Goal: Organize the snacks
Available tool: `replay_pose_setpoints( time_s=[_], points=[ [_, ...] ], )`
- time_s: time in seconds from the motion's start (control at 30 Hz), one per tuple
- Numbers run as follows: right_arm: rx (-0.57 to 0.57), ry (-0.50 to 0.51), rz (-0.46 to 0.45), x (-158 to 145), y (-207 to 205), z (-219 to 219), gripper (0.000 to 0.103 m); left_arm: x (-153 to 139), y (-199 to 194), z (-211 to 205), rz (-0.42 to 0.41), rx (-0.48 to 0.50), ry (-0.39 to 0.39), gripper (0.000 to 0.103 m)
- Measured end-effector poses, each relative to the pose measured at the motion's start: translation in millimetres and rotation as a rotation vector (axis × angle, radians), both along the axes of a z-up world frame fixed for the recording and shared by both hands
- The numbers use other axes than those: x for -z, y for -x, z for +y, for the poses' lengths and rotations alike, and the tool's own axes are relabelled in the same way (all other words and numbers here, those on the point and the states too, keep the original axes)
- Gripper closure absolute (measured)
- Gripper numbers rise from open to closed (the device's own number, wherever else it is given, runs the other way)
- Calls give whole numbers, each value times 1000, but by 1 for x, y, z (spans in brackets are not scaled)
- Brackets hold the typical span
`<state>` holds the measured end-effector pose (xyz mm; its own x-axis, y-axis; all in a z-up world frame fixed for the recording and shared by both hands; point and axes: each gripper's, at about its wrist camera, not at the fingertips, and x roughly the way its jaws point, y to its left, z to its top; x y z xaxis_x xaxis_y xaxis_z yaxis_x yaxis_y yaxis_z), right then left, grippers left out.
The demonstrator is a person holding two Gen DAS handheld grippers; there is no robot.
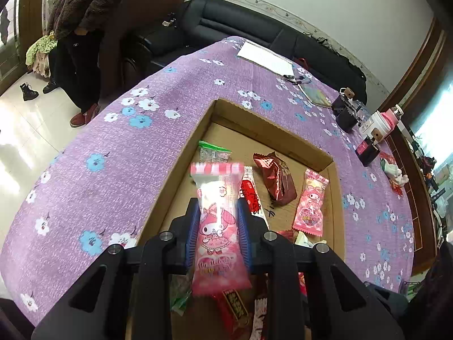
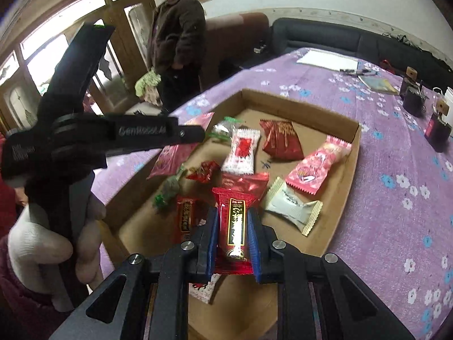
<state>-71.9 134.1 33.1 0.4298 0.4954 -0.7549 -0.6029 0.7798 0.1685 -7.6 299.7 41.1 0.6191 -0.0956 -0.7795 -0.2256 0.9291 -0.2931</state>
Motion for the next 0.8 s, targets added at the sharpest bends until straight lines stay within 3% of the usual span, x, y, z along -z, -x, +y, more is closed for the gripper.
replay_pose_setpoints(
  time_s=[0.17, 0.27, 0.37, 0.43, 0.6, 0.63, 0.7, 0.8],
  points=[
    [12, 37, 14, 13, -5, 5, 80, -1, 1, -4, 0, 10, -8, 75],
    [-6, 34, 0, 11, -1, 3, 78, -7, 4, -8, -13, 13, -21, 63],
    [-17, 11, -50, 2, 8, -4, 58, -16, 11, -15, -38, 12, -25, 51],
    [-16, -15, -84, -6, 15, -11, 50, -22, 13, -17, -49, 9, -23, 50],
    [41, -77, -148, -31, 29, -42, 42, -42, 33, -27, -101, -4, -34, 49],
    [67, -93, -162, -35, 32, -54, 40, -45, 37, -29, -115, -8, -41, 47],
    [116, -110, -188, -38, 36, -76, 31, -49, 50, -36, -143, -25, -56, 33],
    [185, -92, -196, -35, 31, -105, 30, -52, 62, -45, -176, -65, -91, 29]
  ],
)
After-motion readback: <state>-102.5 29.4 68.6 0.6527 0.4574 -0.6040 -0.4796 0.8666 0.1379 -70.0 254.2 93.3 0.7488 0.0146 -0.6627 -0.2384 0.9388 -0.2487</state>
